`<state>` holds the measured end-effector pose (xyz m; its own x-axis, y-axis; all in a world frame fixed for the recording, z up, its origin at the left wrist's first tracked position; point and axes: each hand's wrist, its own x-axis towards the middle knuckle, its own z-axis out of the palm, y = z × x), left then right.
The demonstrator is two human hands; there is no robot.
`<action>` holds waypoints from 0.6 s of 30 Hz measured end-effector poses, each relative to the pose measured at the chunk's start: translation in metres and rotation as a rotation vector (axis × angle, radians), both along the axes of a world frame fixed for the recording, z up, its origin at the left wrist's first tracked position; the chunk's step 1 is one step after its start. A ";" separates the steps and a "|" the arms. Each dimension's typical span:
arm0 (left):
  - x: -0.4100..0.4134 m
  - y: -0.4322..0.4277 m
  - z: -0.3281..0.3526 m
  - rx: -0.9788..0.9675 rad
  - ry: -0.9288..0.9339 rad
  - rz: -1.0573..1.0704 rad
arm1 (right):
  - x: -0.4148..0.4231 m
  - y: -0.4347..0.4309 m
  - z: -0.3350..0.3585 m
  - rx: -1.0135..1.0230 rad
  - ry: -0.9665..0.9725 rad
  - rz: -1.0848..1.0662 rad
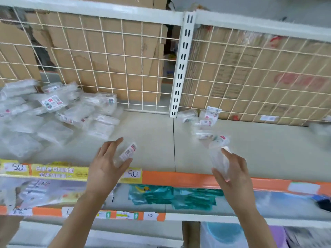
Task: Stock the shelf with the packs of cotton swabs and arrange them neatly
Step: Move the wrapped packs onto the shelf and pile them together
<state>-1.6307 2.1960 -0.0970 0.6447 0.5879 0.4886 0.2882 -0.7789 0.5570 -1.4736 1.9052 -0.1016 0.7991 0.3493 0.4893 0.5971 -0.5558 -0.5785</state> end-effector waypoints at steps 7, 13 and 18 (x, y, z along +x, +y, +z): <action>0.061 -0.053 0.008 -0.033 0.033 -0.159 | 0.031 -0.075 0.007 0.016 -0.002 -0.105; 0.121 -0.098 0.004 -0.106 0.117 -0.202 | 0.063 -0.131 0.014 0.017 0.013 -0.172; 0.162 -0.133 -0.012 -0.134 0.225 -0.237 | 0.087 -0.168 0.020 0.027 -0.030 -0.188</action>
